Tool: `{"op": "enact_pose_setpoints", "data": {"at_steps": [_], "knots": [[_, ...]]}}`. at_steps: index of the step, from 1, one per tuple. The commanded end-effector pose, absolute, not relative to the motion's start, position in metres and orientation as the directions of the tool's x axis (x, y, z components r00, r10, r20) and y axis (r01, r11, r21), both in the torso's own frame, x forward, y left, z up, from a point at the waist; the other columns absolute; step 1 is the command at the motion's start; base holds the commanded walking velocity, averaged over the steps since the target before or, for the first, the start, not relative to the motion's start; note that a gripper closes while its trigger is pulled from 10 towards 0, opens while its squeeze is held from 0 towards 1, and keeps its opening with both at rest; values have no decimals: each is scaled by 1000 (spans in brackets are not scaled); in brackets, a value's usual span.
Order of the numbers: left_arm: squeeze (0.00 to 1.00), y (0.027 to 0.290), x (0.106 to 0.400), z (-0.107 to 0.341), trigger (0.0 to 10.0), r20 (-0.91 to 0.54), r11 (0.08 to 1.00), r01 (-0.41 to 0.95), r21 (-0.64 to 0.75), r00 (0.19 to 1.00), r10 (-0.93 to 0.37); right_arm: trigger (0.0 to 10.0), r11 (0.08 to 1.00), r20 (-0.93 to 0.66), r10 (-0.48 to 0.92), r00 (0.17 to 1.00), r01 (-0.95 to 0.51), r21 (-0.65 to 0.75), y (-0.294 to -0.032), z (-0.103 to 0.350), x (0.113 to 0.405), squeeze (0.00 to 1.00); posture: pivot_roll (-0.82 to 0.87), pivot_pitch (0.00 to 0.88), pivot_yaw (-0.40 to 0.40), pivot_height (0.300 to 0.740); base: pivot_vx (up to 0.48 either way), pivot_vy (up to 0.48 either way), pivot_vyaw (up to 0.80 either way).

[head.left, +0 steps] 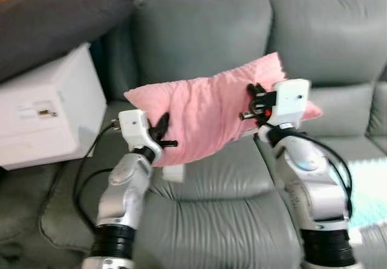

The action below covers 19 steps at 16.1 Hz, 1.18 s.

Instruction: Move the pillow to the sofa

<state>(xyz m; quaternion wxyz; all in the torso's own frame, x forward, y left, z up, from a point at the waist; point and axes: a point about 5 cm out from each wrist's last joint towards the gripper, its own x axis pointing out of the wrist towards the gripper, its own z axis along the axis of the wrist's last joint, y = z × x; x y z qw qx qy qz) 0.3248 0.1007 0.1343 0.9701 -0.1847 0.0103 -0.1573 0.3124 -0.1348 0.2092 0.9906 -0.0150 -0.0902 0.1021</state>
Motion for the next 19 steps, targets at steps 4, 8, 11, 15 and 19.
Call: {"op": "enact_pose_setpoints", "data": {"at_steps": [4,8,11,15,19], "knots": [[0,100,326,137,10000,37,884,317,-345,945,-324,10000,972,201,234,951,-229,-50,-127,216,313,0,-128,13,16,740,0,0,0],[0,101,325,138,10000,37,890,320,-326,945,-326,10000,973,199,229,953,-224,-47,-128,215,313,0,-126,16,21,740,0,0,0],[0,100,325,131,10000,2,892,323,-316,941,-339,10000,974,192,228,954,-224,-45,-127,212,312,0,-122,20,22,740,0,0,0],[0,113,319,95,10000,-137,931,291,-221,936,-325,10000,973,104,230,968,-228,-27,-129,184,312,0,-100,42,24,740,0,0,0],[0,126,308,58,10000,-242,942,290,-167,915,-324,10000,990,-50,136,989,-137,-12,-144,143,304,0,-92,107,45,740,0,0,0]]}}
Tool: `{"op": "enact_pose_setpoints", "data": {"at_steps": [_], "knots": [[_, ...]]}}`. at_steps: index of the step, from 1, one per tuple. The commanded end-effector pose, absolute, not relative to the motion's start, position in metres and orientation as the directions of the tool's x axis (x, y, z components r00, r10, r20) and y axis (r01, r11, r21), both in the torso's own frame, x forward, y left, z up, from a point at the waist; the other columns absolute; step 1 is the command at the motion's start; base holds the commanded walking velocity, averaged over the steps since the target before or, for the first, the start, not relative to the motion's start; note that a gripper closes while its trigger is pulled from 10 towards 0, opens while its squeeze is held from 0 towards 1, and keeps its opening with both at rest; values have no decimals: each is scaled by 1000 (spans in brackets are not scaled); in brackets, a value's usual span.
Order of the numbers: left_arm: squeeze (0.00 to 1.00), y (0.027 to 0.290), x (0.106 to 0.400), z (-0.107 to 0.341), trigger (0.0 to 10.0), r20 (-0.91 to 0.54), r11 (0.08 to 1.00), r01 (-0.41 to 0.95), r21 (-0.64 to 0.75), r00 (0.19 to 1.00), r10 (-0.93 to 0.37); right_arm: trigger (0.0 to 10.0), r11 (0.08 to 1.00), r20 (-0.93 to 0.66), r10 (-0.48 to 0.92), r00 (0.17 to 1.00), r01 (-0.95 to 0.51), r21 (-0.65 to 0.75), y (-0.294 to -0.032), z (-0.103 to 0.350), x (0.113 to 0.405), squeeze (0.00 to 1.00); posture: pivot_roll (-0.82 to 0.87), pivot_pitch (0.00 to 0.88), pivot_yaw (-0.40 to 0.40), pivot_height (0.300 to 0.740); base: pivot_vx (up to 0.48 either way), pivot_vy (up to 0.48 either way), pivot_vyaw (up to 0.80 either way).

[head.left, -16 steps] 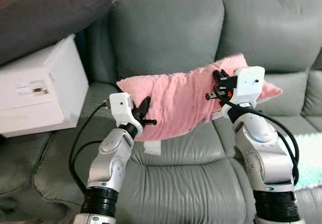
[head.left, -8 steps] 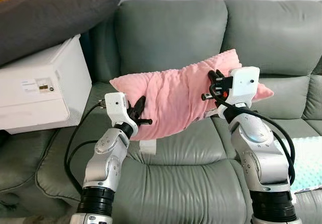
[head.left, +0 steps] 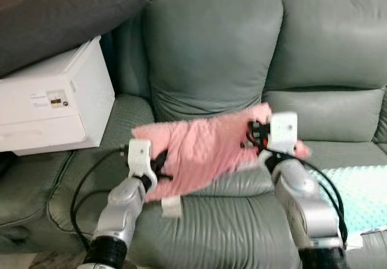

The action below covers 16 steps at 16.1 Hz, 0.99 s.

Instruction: Move the pillow to the sofa

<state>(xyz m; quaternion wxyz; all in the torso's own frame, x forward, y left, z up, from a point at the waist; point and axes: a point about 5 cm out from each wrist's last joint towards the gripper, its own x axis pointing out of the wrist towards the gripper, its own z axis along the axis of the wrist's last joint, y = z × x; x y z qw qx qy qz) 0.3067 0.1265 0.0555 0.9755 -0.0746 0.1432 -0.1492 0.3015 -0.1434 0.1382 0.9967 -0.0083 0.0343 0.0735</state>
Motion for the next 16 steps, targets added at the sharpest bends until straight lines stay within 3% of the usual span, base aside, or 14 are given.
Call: {"op": "enact_pose_setpoints", "data": {"at_steps": [1,6,11,16], "knots": [[0,127,306,51,10000,-259,945,287,-155,912,-319,10000,993,-77,115,990,-116,-2,-149,135,300,0,-94,131,55,740,0,0,0],[0,111,299,29,10000,-282,944,289,-156,903,-323,10000,1000,-188,21,982,-17,19,-168,95,279,0,-103,208,112,740,0,0,0],[0,76,309,32,10000,-273,911,373,-173,871,-409,10000,993,-85,-52,995,42,-113,-171,107,276,0,-134,287,127,740,0,0,0],[0,64,313,35,10000,-268,906,377,-193,868,-418,10000,996,-110,-13,994,3,-91,-161,96,262,0,-149,338,115,740,0,0,0]]}}
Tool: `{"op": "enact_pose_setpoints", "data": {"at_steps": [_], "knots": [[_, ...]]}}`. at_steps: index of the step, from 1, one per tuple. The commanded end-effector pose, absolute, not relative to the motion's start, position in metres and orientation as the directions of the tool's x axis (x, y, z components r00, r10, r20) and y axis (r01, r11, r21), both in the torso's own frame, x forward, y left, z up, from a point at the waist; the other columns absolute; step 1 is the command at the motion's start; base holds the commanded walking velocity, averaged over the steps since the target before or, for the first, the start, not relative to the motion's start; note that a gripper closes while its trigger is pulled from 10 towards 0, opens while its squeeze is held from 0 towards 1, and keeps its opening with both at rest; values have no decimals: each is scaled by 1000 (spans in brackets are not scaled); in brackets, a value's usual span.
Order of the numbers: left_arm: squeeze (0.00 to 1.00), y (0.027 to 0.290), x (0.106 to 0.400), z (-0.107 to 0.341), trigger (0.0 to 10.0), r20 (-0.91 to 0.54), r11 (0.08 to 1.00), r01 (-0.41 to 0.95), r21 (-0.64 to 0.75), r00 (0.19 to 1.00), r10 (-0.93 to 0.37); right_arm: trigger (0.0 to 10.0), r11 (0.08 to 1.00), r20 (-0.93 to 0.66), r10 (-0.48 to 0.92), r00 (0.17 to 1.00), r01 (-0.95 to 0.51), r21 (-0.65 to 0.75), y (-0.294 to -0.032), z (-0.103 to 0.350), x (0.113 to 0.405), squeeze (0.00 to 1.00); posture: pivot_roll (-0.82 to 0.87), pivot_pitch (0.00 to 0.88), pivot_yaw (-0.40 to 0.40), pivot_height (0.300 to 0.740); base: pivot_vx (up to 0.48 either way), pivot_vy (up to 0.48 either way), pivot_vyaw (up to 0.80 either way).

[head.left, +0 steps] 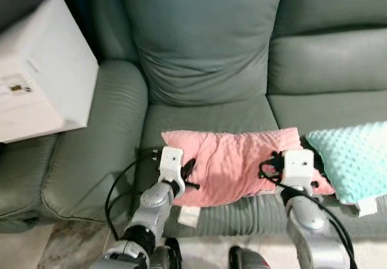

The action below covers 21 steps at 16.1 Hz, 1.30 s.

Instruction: Move the pillow to the sofa

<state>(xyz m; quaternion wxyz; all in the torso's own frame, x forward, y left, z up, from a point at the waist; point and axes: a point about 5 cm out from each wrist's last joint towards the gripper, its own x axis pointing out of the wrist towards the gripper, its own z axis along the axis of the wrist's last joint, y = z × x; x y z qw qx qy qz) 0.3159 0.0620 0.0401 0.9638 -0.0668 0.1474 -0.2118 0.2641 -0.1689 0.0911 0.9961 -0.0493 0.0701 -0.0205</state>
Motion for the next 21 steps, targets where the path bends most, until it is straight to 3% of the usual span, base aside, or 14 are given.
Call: {"op": "enact_pose_setpoints", "data": {"at_steps": [1,4,12,13,14,15,16,21], "knots": [[0,62,314,37,10000,-263,905,375,-198,870,-418,10000,995,-99,-17,995,7,-103,-161,96,262,0,-151,343,110,740,0,0,0],[0,48,321,47,10000,-235,892,406,-200,863,-446,10000,986,-42,-82,996,75,-150,-170,102,266,0,-149,358,106,740,0,0,0],[0,41,336,67,10000,-189,915,389,-109,895,-403,10000,987,-33,-31,999,25,-162,-160,91,273,0,-154,401,111,740,0,0,0],[47,44,336,67,10000,-189,921,377,-99,902,-389,10000,989,-42,-20,999,13,-148,-159,89,274,0,-154,403,110,740,0,0,0],[541,48,337,66,10000,-190,930,356,-89,911,-366,10000,991,-52,-7,999,0,-137,-158,85,274,0,-149,408,108,740,0,0,0],[906,51,335,63,10000,-198,933,349,-82,912,-359,10000,991,-61,3,998,-11,-136,-157,82,274,580,-145,411,107,740,0,0,0],[1000,53,333,59,10000,-204,935,345,-79,913,-354,10000,991,-66,9,998,-18,-132,-157,80,273,1000,-143,413,107,740,0,0,0],[1000,68,321,41,10000,-241,956,289,-42,926,-290,10000,992,-98,28,995,-39,-119,-155,68,265,1000,-142,418,106,740,0,0,0]]}}
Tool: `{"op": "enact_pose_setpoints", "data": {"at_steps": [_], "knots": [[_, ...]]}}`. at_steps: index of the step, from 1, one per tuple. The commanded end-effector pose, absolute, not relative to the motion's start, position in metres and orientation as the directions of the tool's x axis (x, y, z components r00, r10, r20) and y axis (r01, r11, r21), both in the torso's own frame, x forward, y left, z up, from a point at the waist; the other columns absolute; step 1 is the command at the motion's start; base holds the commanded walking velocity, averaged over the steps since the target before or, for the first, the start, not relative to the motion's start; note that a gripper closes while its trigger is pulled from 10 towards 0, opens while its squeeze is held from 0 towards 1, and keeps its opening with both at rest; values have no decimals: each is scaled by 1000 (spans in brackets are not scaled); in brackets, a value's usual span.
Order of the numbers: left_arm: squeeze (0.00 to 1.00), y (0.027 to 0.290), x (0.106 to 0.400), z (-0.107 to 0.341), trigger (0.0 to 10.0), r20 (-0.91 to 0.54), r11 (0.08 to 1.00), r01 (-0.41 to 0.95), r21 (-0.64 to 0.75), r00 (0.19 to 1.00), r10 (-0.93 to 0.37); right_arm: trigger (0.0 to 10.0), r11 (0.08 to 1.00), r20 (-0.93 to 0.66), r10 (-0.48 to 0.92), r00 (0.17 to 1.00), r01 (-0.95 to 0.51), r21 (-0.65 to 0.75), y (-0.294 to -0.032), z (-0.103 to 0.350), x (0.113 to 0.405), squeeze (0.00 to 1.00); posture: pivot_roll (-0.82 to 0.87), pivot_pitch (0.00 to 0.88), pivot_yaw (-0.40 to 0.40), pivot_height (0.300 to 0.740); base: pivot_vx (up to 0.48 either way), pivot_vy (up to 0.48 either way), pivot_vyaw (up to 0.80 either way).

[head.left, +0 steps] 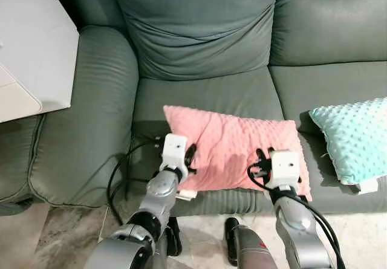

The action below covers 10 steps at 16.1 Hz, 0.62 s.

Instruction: Move the pillow to the sofa

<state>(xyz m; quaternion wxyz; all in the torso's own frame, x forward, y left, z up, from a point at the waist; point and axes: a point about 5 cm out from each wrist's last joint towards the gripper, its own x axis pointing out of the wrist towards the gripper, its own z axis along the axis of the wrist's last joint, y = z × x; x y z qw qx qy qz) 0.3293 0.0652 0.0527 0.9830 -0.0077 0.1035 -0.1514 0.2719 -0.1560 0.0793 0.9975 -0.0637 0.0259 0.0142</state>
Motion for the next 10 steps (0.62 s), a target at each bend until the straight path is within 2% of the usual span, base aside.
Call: {"op": "enact_pose_setpoints", "data": {"at_steps": [1,5,10], "knots": [[1000,70,321,40,10000,-242,959,282,-38,928,-282,10000,992,-100,30,995,-41,-115,-155,67,264,1000,-140,421,102,740,0,0,0],[1000,80,318,35,10000,-245,971,240,-20,940,-237,10000,992,-100,37,994,-49,-116,-155,68,264,1000,-138,421,95,740,0,0,0],[1000,106,319,33,10000,-242,986,165,23,958,-155,10000,993,-90,39,995,-49,-112,-156,74,265,1000,-137,415,89,740,0,0,0]]}}
